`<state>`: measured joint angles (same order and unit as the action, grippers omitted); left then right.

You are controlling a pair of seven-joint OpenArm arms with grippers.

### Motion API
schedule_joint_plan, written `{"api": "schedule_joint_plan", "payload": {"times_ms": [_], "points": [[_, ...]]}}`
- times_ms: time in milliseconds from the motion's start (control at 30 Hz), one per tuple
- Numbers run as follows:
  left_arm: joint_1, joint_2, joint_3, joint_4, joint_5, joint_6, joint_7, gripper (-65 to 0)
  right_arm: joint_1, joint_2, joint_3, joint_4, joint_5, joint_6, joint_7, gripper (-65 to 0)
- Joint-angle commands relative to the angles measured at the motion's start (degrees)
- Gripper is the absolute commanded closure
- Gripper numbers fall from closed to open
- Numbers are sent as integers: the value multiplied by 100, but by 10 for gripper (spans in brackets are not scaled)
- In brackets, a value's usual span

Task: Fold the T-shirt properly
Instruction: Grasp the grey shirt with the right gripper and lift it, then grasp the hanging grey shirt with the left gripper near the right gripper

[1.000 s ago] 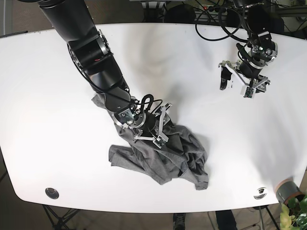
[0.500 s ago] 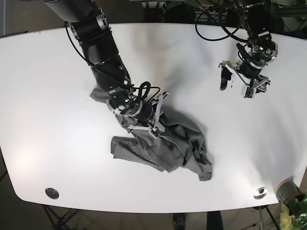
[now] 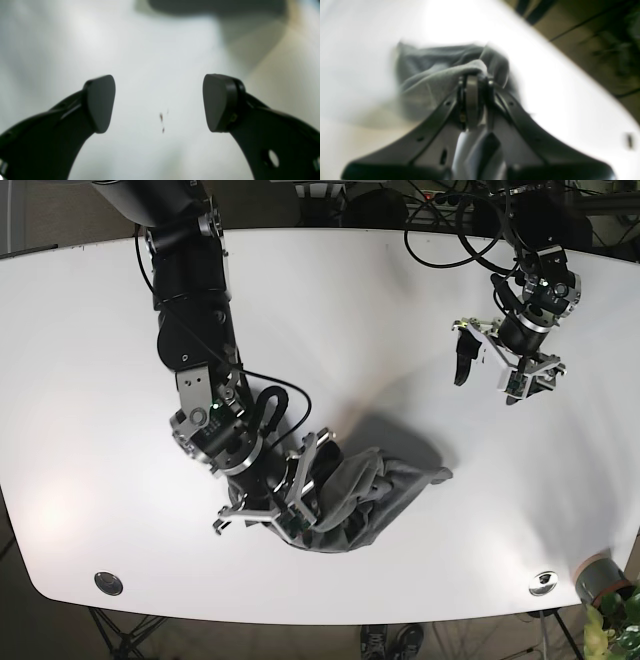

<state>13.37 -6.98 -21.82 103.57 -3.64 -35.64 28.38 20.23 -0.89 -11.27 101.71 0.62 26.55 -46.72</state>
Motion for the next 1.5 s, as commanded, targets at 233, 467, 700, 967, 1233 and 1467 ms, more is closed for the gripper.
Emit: {"api": "schedule_joint_plan", "payload": {"times_ms": [233,467,700,967,1233,1467], "points": [[-22,-36,446,1129,-89,-10,-144,-504,1454,251,199,348,65,-30,-9,-22],[-22,-27,481,1146,-98,-10,-161,-504,2623,524,208,321,153,348,-308,-22],[-22,-27,499,1129,-98,-1,-161,-504,3951,743,190,-22,188,418,-449,-22],[-57,123,824,1120,-71,8,-161,-504,5366,849,190,-787,162,471,-449,-22],[-57,123,1536,1032,-54,25,-161,-504,5457,831,173,-1419,144,620,-449,-22],[-260,342,1765,821,-45,34,-170,-504,5457,849,173,-1428,136,620,-458,-22]]}}
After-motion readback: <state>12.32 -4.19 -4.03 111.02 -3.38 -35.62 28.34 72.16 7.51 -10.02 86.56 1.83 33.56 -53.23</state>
